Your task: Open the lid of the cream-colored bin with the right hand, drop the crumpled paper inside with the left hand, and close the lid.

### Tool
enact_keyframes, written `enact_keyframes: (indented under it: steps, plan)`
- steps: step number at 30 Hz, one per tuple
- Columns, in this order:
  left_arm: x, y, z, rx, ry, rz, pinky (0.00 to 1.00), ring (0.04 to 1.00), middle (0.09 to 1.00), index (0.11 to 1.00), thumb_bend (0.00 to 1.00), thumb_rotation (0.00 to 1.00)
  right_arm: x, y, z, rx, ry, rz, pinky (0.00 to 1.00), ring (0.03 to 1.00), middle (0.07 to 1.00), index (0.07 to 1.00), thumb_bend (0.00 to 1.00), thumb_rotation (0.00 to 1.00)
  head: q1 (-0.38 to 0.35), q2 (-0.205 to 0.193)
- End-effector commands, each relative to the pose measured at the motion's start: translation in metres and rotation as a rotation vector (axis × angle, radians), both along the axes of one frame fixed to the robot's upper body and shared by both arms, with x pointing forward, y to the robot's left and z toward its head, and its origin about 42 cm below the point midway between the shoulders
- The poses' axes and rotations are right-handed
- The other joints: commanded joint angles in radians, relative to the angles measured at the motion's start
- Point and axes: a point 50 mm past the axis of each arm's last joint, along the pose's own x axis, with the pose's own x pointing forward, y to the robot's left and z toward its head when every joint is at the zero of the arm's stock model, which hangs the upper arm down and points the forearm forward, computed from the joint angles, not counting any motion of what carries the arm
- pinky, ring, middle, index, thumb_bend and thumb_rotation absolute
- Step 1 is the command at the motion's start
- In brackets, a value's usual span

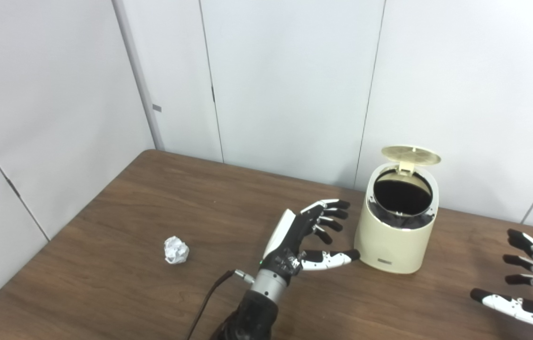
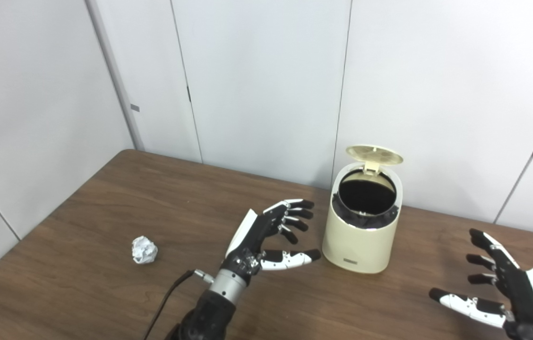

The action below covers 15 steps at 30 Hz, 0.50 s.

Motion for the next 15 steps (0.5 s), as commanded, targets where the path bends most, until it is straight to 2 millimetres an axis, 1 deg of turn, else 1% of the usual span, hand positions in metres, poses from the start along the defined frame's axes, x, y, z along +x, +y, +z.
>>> enact_keyframes:
  steps: [1, 2, 7, 11, 12, 15]
  plan:
    - [0.004, 0.002, 0.018, 0.030, -0.064, 0.016, 0.51, 0.670, 0.743, 0.788, 0.72, 0.08, 0.004, -0.002, 0.019, -0.035, -0.076, -0.001, 0.49, 0.762, 0.893, 0.870, 0.65, 0.14, -0.001, 0.001]
    - [0.002, 0.002, 0.019, 0.039, -0.062, 0.019, 0.51, 0.671, 0.745, 0.790, 0.72, 0.08, 0.004, -0.002, 0.019, -0.039, -0.078, -0.001, 0.48, 0.756, 0.894, 0.868, 0.65, 0.16, 0.001, 0.002]
    - [-0.013, 0.019, 0.041, 0.262, -0.006, 0.043, 0.54, 0.672, 0.760, 0.807, 0.71, 0.09, 0.003, -0.006, 0.019, -0.030, -0.080, 0.003, 0.46, 0.744, 0.888, 0.861, 0.66, 0.18, 0.003, 0.006]
    - [-0.026, 0.040, 0.069, 0.467, 0.062, 0.060, 0.58, 0.698, 0.765, 0.782, 0.72, 0.10, 0.004, -0.010, 0.020, -0.041, -0.078, 0.005, 0.45, 0.729, 0.886, 0.860, 0.67, 0.23, 0.004, 0.005]
    - [-0.029, 0.046, 0.077, 0.506, 0.067, 0.056, 0.58, 0.704, 0.762, 0.776, 0.72, 0.08, 0.004, -0.011, 0.020, -0.040, -0.076, 0.004, 0.45, 0.727, 0.884, 0.857, 0.68, 0.24, 0.004, 0.006]
    - [-0.036, 0.064, 0.097, 0.602, 0.060, 0.057, 0.58, 0.689, 0.730, 0.735, 0.76, 0.02, 0.005, -0.012, 0.021, -0.044, -0.077, 0.005, 0.45, 0.725, 0.880, 0.850, 0.68, 0.25, 0.005, 0.006]
